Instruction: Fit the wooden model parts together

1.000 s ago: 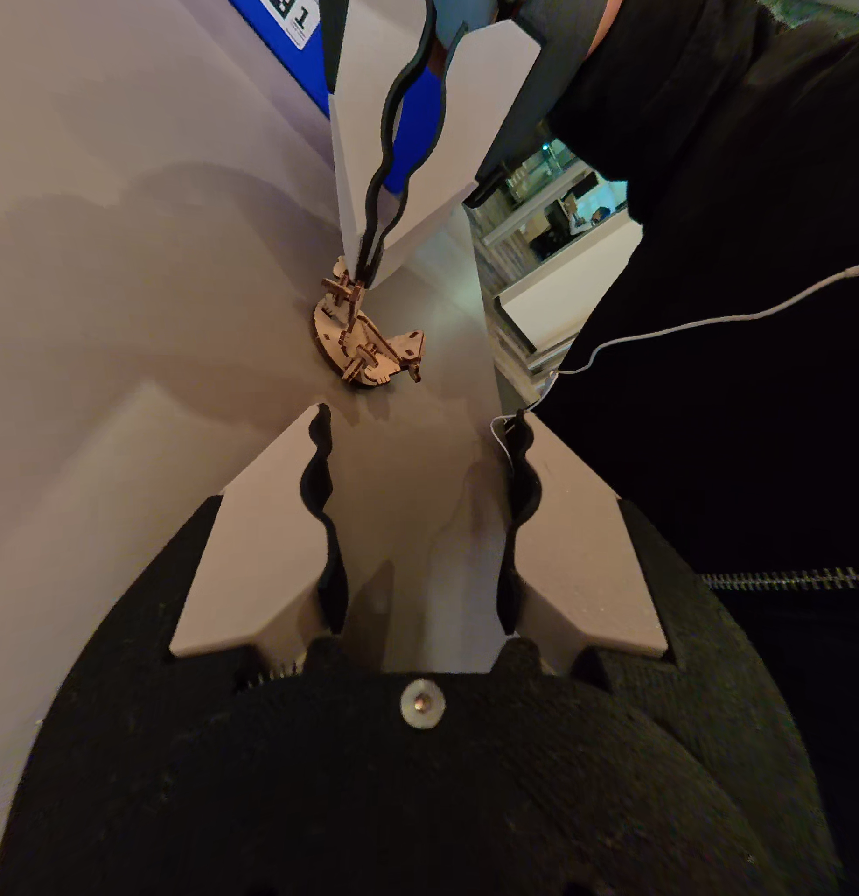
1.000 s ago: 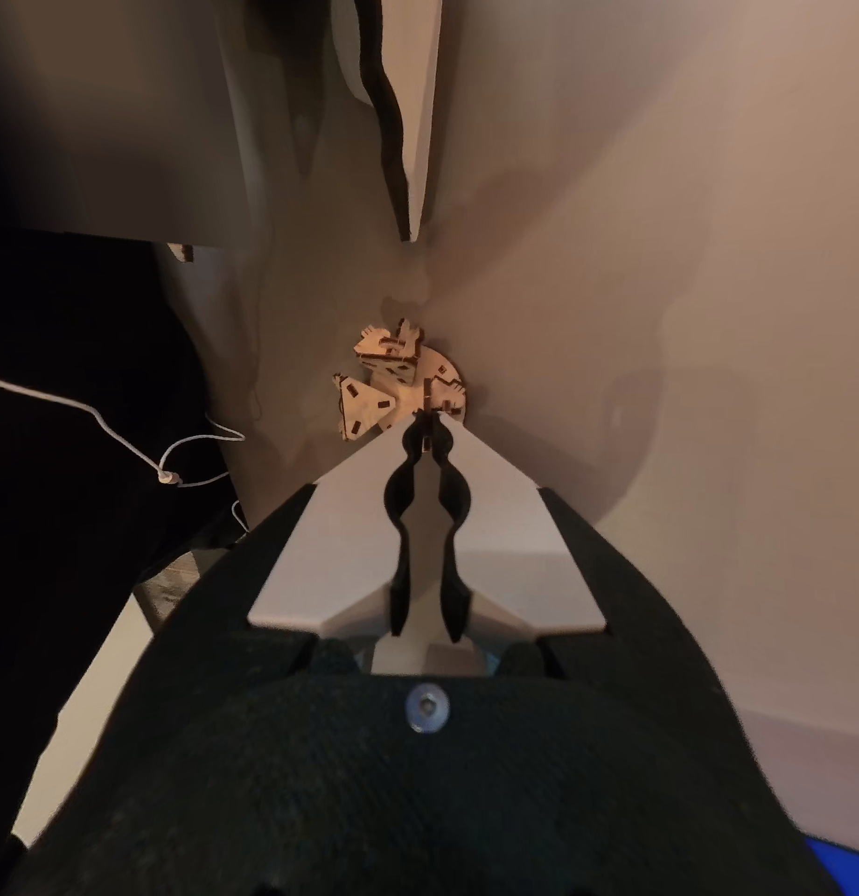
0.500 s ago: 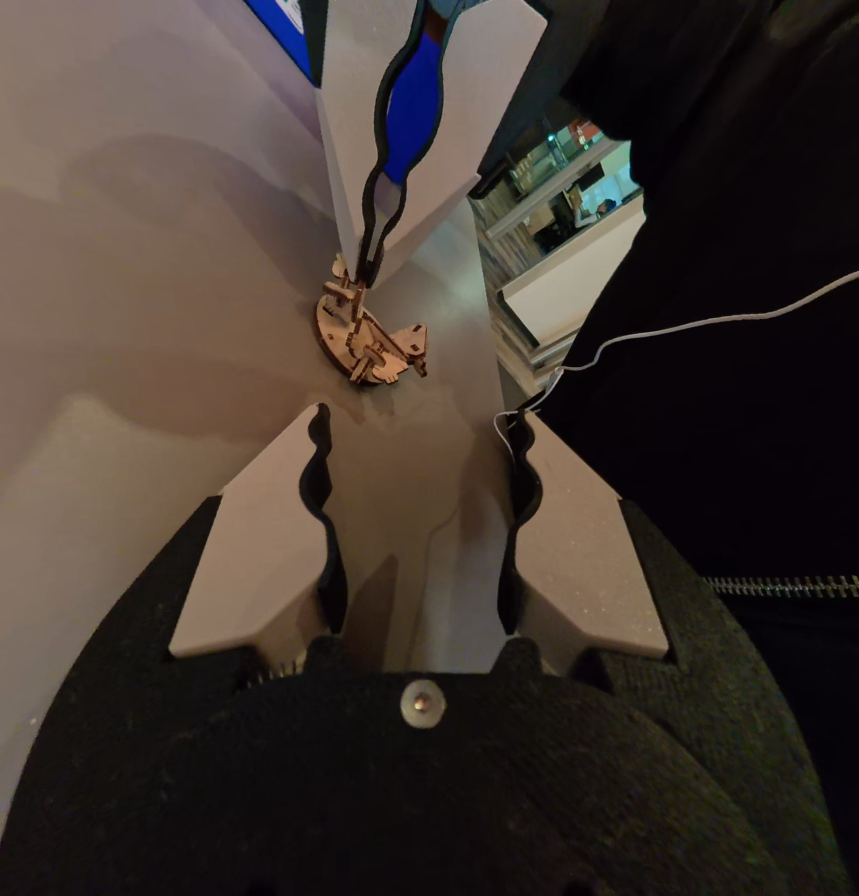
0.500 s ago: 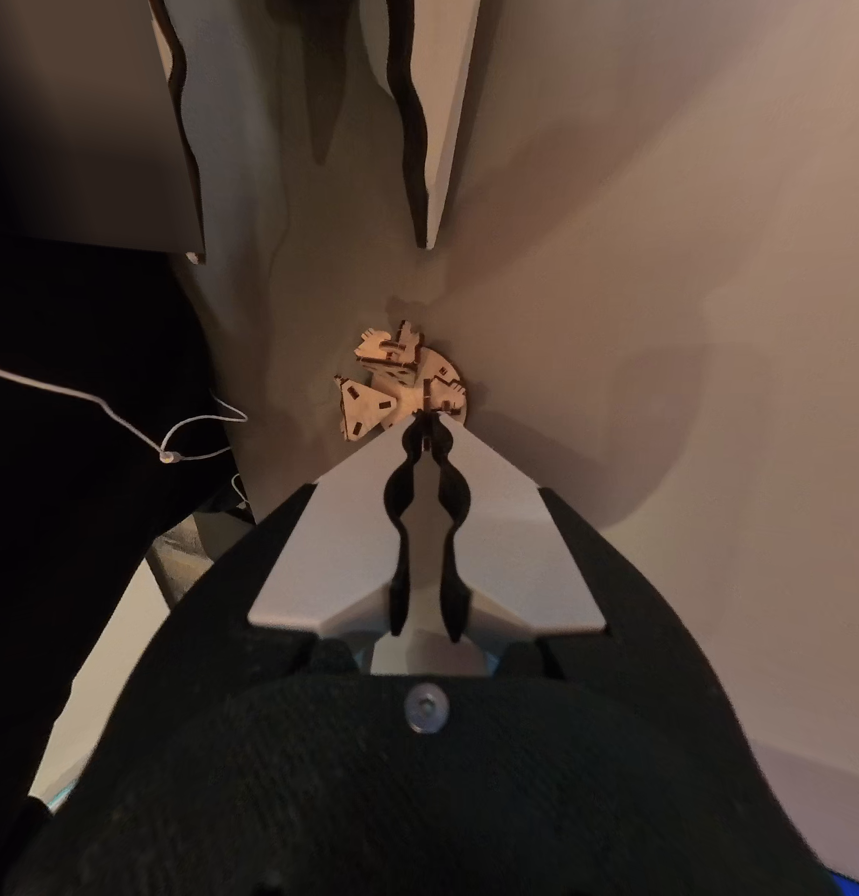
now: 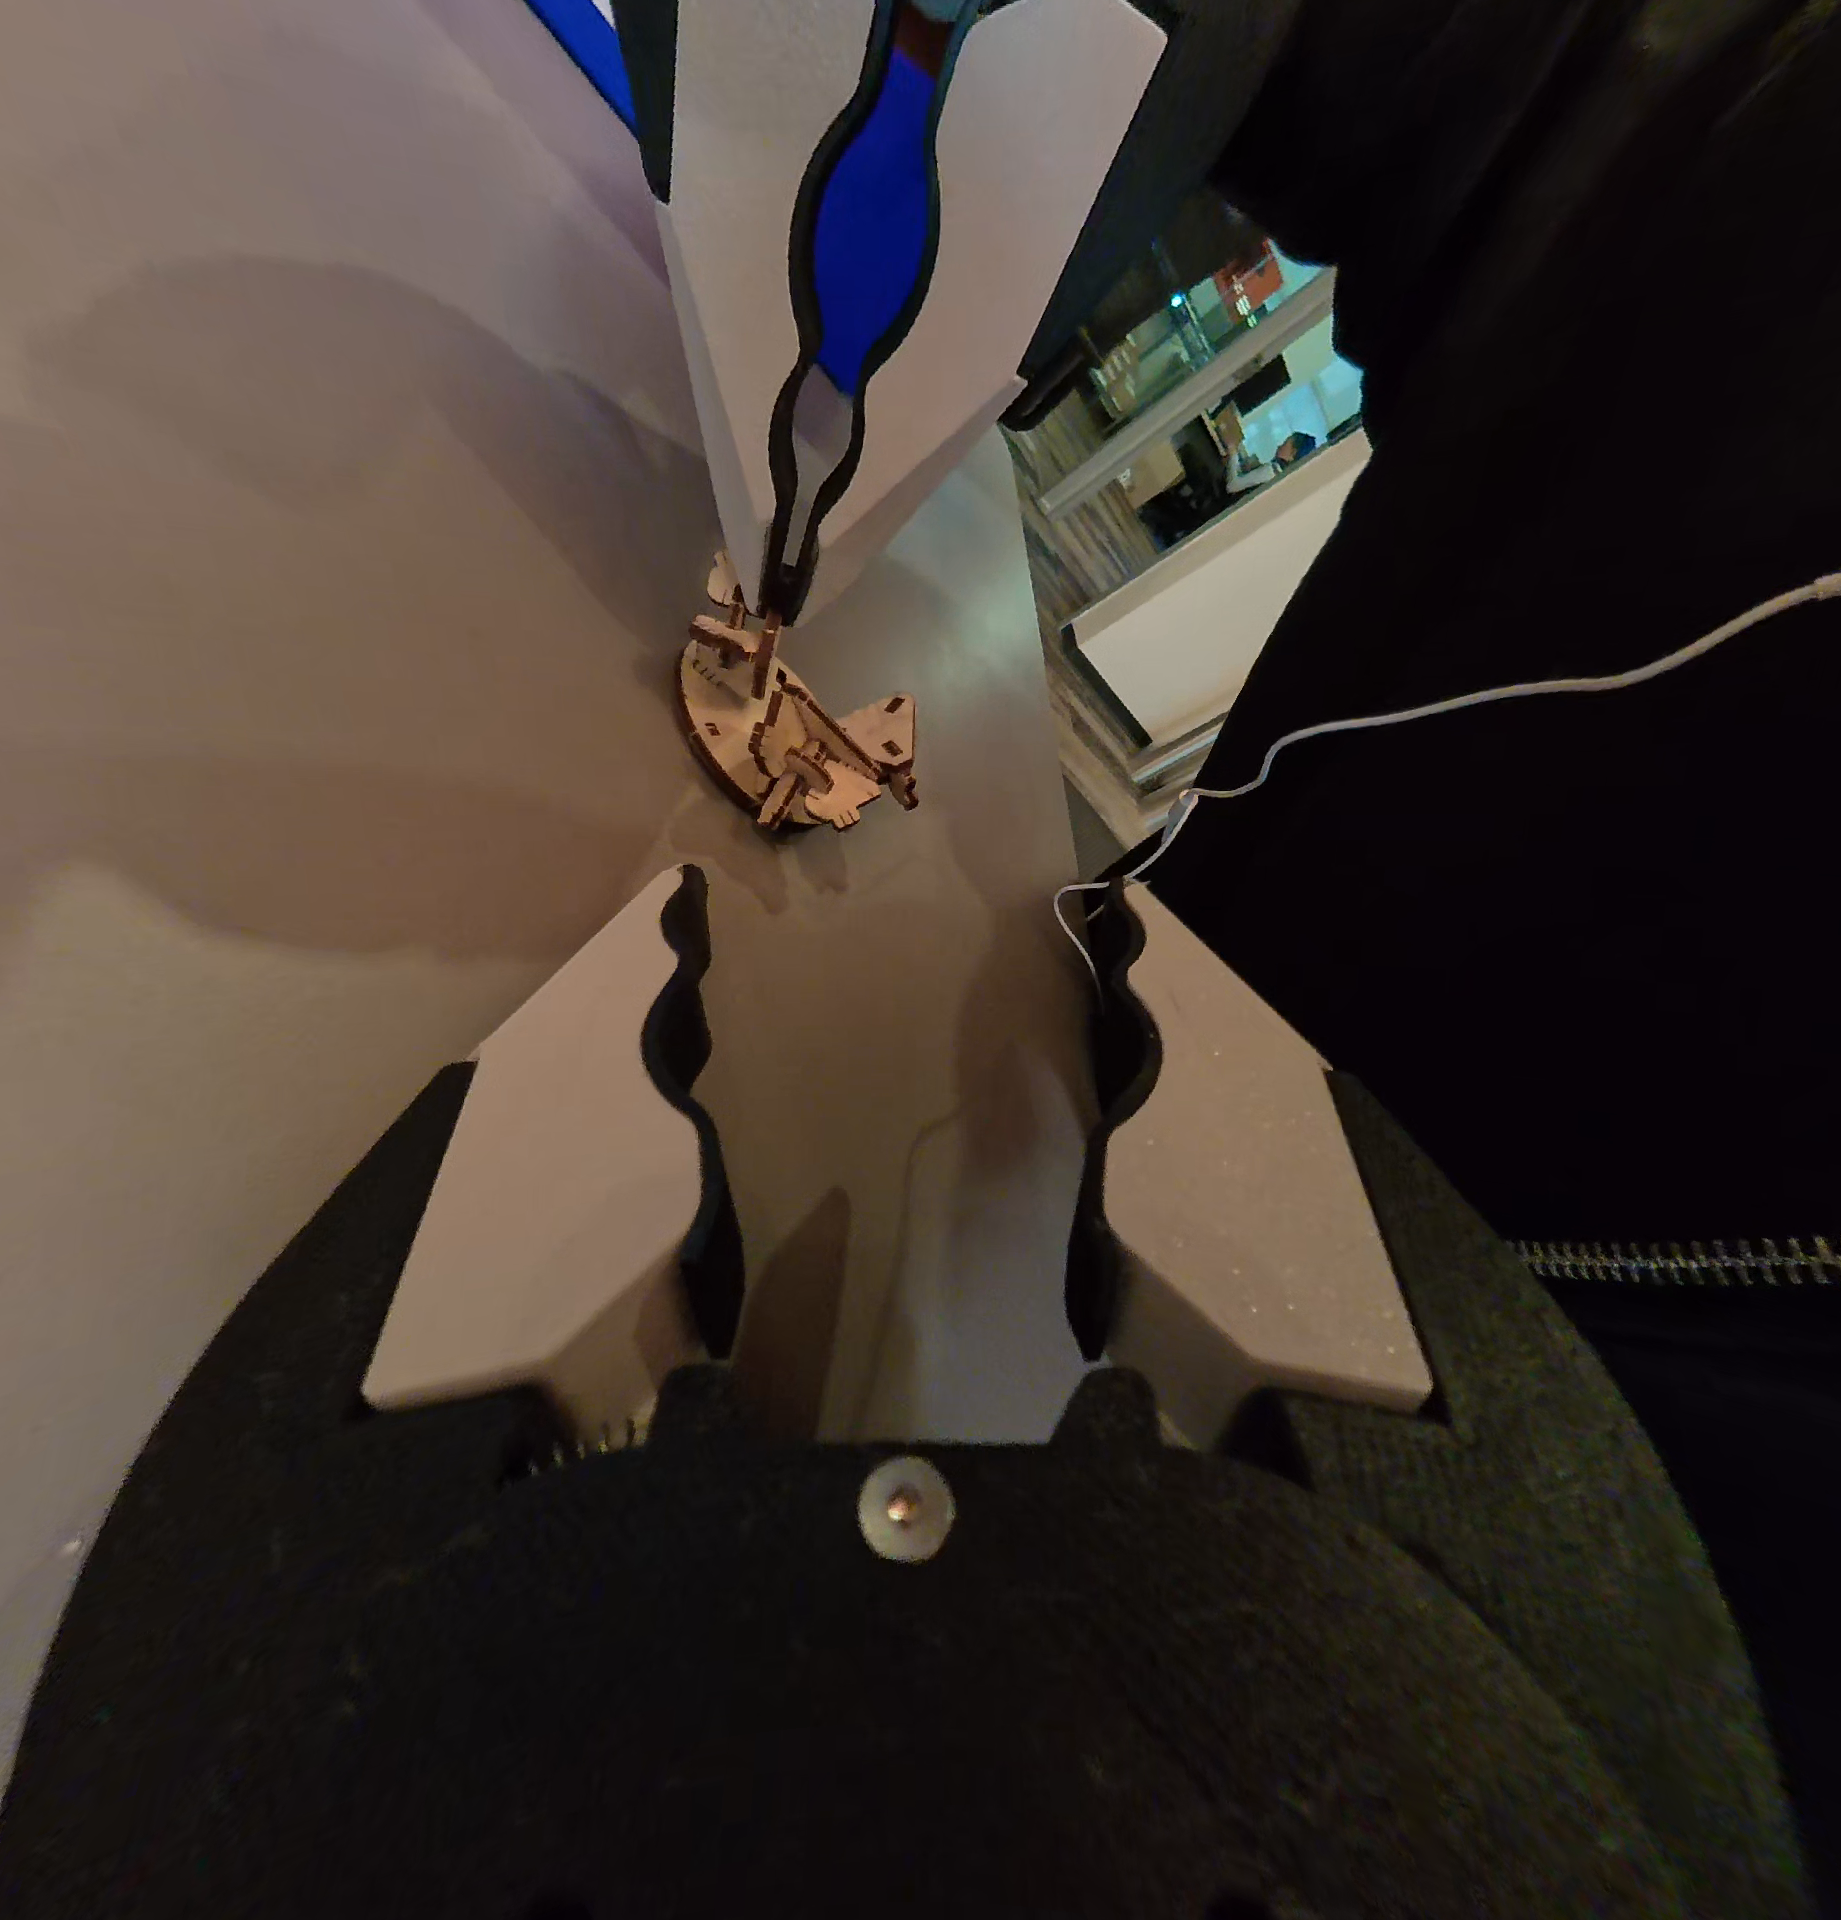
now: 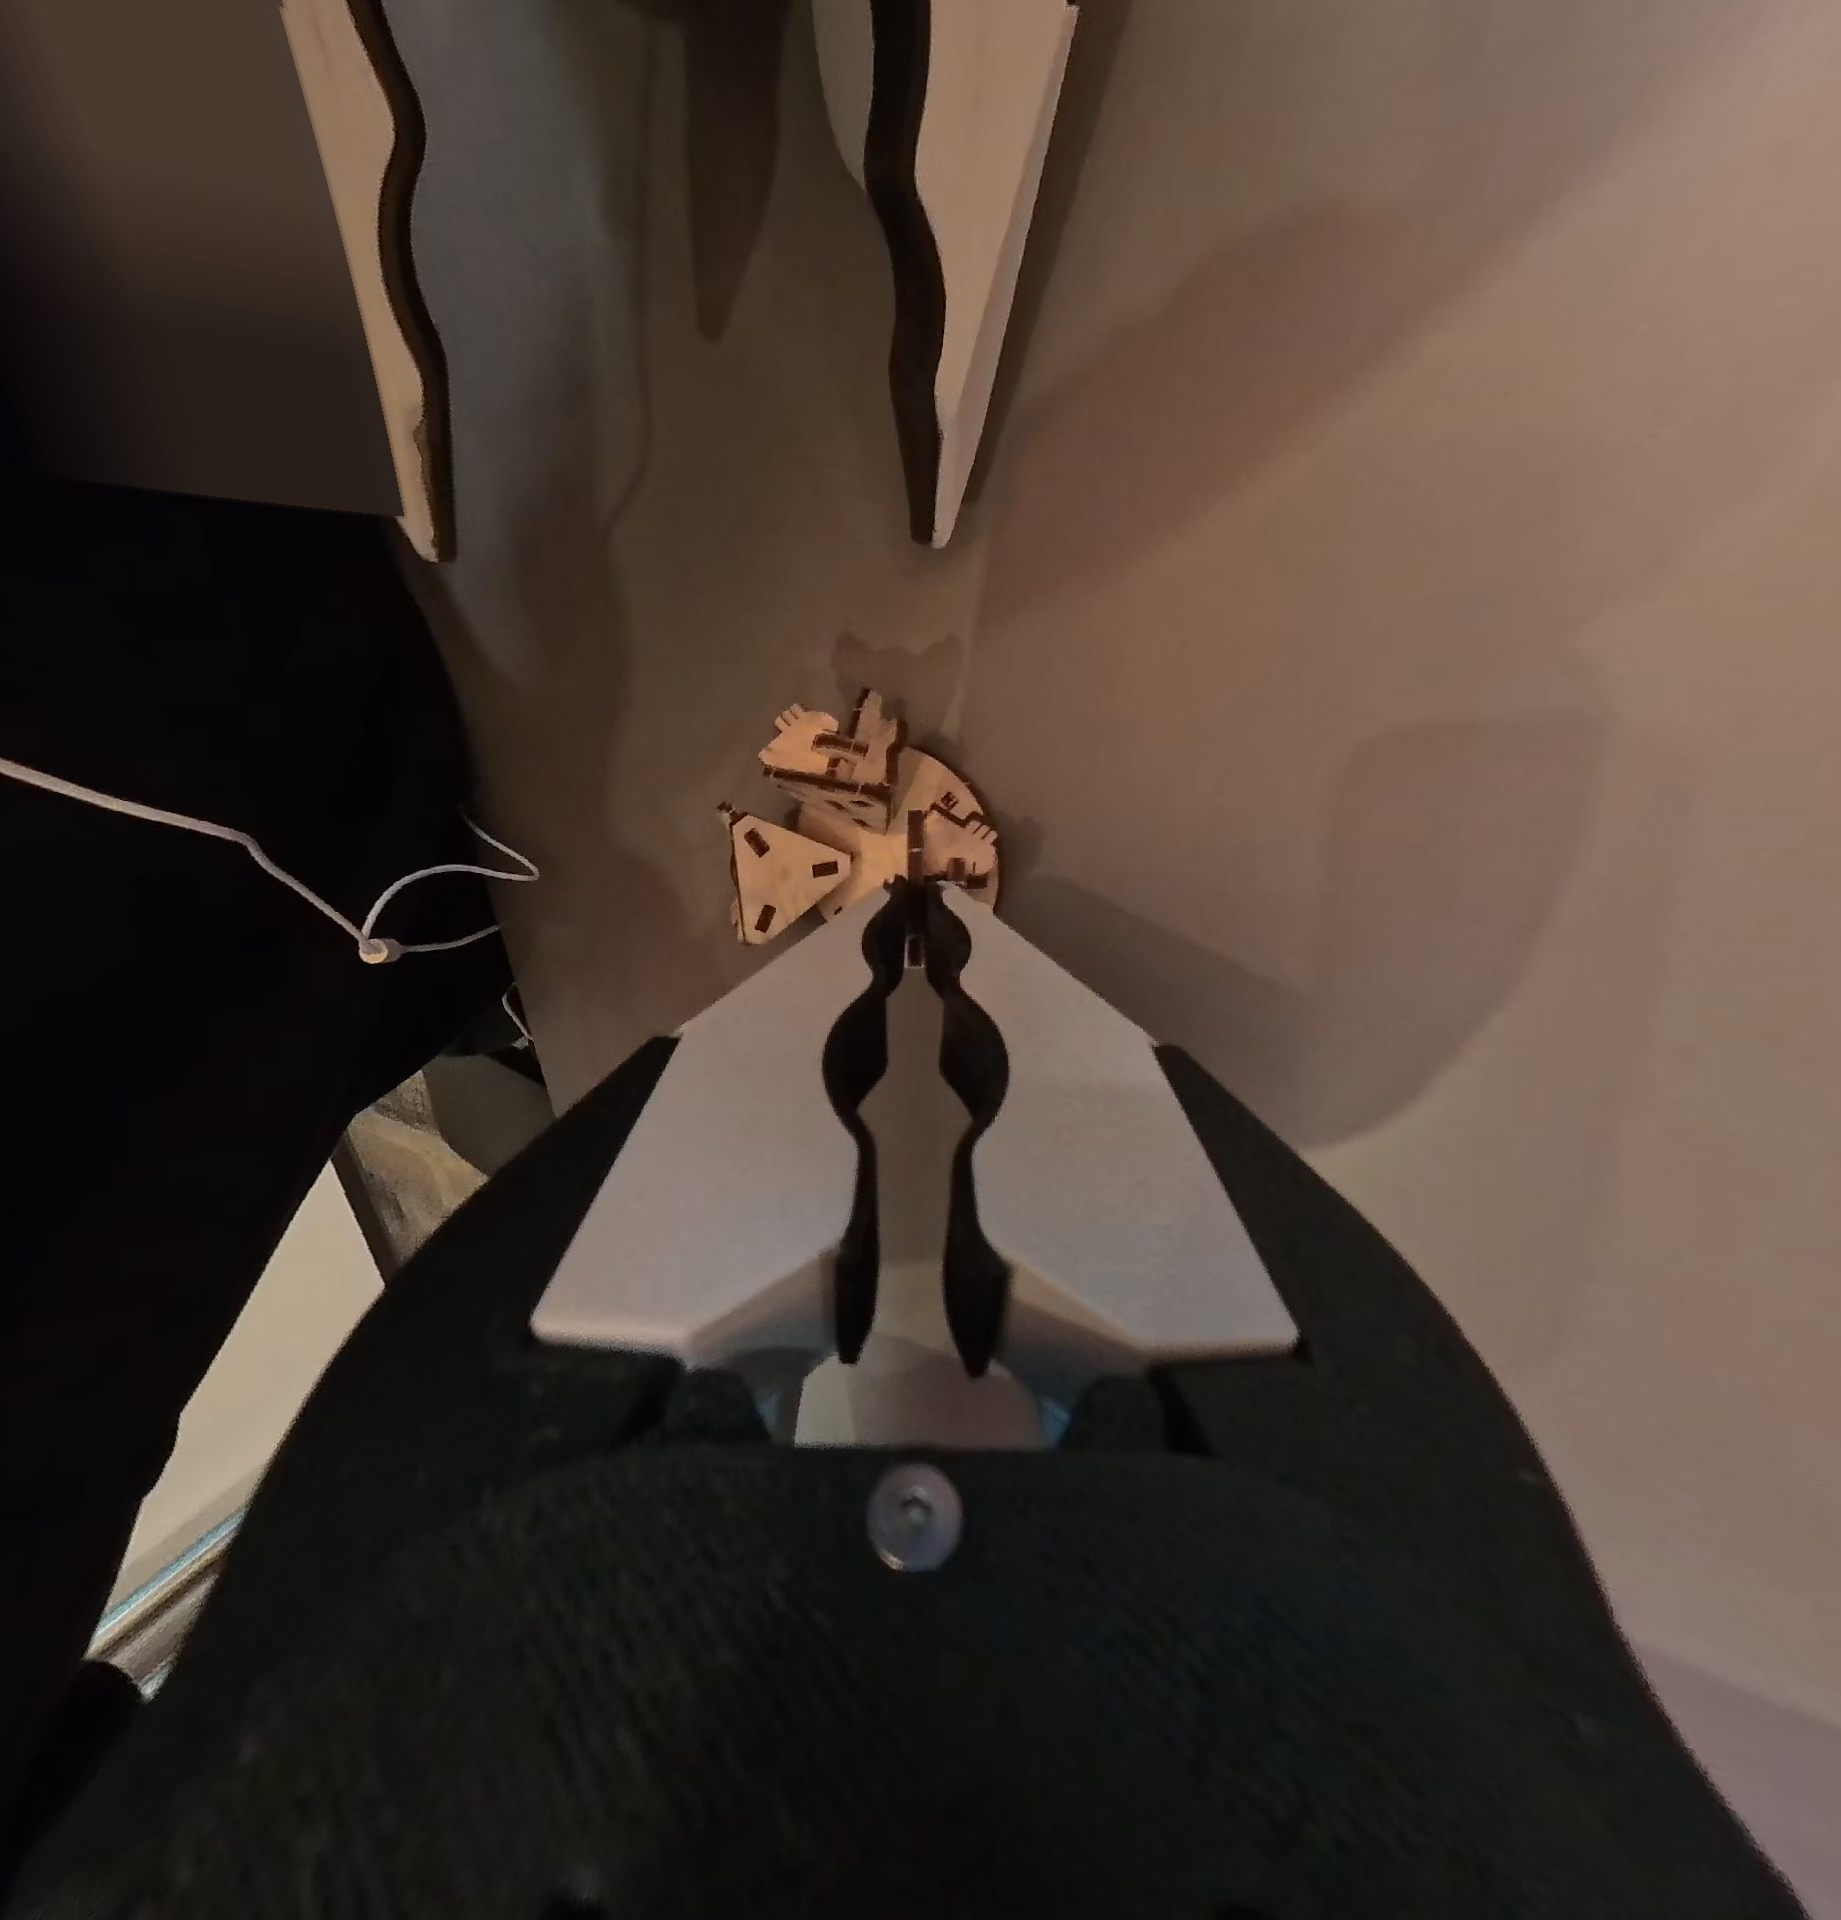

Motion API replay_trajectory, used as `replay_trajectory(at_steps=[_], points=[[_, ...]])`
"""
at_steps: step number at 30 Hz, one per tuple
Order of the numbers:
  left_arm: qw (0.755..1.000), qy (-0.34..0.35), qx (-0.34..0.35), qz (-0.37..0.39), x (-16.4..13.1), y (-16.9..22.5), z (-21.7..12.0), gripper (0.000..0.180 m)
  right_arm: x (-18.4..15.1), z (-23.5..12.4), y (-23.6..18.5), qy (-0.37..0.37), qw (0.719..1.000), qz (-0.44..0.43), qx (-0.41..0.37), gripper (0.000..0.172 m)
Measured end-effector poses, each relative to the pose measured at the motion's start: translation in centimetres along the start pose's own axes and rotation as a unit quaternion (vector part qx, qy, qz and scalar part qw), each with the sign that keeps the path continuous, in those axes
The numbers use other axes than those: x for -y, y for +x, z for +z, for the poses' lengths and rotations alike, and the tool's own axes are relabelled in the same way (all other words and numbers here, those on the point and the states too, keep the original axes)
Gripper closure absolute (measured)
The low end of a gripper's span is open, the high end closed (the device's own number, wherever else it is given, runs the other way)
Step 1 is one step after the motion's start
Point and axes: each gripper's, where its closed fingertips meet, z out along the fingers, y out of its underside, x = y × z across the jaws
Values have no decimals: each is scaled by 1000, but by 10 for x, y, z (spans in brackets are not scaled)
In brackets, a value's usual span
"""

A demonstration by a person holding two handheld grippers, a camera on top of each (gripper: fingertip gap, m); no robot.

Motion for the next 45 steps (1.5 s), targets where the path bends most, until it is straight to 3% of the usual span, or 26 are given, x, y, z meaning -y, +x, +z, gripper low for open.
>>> replay_trajectory(at_steps=[18, 45], points=[[1000, -8, -1, 1, -4, 1, 0, 106, -2, 1, -1, -47, 997, -54, 33, 171], [1000, -11, 0, 0, -4, 0, 1, 106, 0, 2, 2, -43, 992, -79, 90, 171]])
